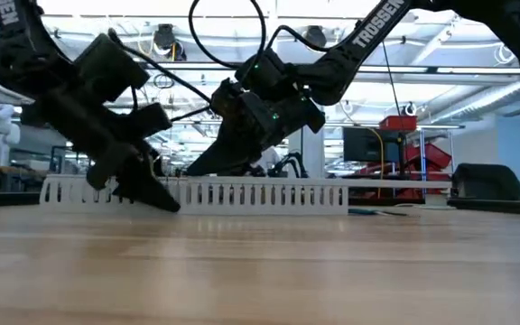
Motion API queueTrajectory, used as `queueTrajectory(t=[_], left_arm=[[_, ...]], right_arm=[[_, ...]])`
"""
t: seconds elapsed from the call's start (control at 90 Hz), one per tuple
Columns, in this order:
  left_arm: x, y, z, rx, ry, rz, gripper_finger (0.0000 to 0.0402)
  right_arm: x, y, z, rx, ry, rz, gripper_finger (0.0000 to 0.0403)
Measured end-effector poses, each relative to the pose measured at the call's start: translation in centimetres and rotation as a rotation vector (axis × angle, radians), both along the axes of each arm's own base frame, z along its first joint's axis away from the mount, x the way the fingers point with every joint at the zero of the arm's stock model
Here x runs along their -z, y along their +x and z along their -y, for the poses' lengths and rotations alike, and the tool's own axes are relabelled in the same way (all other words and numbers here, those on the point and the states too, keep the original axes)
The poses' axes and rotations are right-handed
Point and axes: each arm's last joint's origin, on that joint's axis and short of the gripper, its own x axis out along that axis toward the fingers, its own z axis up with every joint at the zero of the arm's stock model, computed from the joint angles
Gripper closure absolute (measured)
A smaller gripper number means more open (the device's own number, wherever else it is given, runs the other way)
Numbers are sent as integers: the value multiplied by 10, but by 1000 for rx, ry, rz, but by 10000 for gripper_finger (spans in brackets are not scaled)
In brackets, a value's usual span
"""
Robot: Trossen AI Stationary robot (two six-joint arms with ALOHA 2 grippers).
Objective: Ziptie cables
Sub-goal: Close the white cable duct tray the with white cable cover
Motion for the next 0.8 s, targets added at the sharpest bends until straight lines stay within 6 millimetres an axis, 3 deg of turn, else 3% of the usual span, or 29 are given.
queueTrajectory(t=[0.233,0.389,0.467,0.533,0.644,0.8], left_arm=[[3,2,0,2,5,17,155],[3,2,0,7,11,16,159],[3,2,0,5,8,16,160],[3,2,0,4,7,19,160],[3,3,0,5,6,28,161],[2,3,0,5,1,40,161]], right_arm=[[-6,1,-8,-30,-37,30,403],[-57,-4,-28,-24,-209,154,403],[-78,-13,-26,6,-278,149,403],[-84,-22,-19,40,-306,95,403],[-78,-31,-8,65,-292,-26,403],[-46,-32,-1,79,-262,-135,403]])
